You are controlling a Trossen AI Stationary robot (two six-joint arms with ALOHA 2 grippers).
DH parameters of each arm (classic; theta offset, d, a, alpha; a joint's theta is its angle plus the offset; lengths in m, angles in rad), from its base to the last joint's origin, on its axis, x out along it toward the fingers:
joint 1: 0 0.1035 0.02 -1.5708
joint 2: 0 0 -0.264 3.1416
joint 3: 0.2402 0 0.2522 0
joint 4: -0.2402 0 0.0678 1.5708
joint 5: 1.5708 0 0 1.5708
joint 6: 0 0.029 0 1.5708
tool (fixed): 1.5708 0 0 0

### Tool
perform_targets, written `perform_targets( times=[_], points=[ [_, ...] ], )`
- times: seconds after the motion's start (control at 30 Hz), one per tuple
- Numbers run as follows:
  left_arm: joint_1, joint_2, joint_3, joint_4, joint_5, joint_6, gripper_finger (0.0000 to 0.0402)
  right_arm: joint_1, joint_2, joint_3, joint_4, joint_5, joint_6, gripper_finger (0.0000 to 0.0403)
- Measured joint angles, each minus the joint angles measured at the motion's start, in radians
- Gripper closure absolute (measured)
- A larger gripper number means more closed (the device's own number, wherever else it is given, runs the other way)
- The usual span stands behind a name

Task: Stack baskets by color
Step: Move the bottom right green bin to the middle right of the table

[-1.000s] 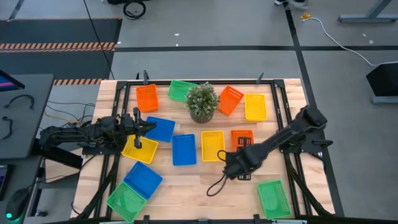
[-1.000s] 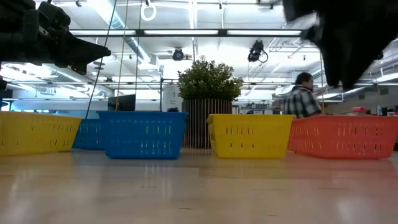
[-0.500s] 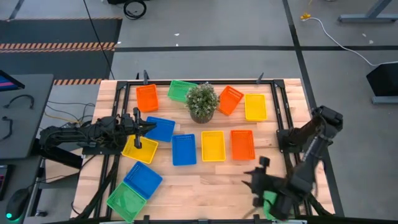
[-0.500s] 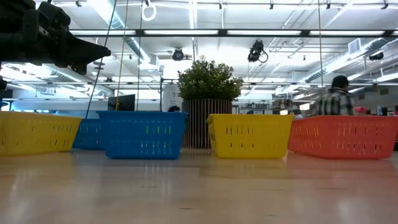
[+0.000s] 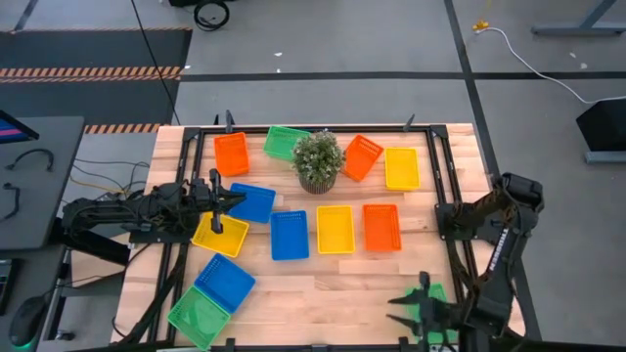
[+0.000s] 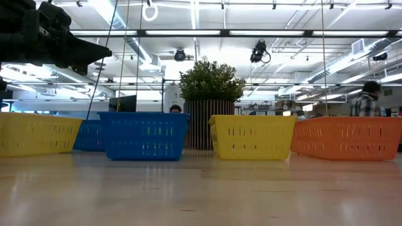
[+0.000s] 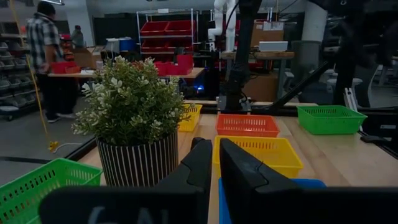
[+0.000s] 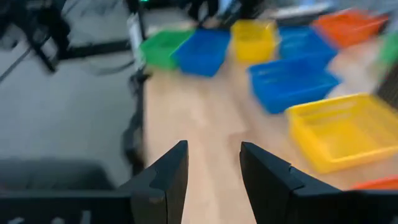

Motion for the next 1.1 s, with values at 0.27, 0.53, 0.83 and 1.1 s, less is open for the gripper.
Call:
perform_targets(
  times=[0.27, 0.53, 0.83, 1.1],
  points=[
    [0.0, 0.0, 0.0, -0.001, 0.0, 0.0, 0.0368, -0.089, 0.0, 0.087, 0.16, -0.511, -0.455, 0.0253],
    [0.0, 0.0, 0.0, -0.001, 0.0, 0.0, 0.0361, 0.033, 0.0, 0.102, -0.156, -0.739, -0.114, 0.0253],
    [0.0, 0.0, 0.0, -0.001, 0.0, 0.0, 0.0369, 0.157, 0.029, 0.043, -0.238, -0.782, 0.149, 0.021],
    [0.0, 0.0, 0.0, -0.001, 0.0, 0.0, 0.0361, 0.119, 0.168, 0.038, -0.194, -0.883, 0.021, 0.0165]
  ],
)
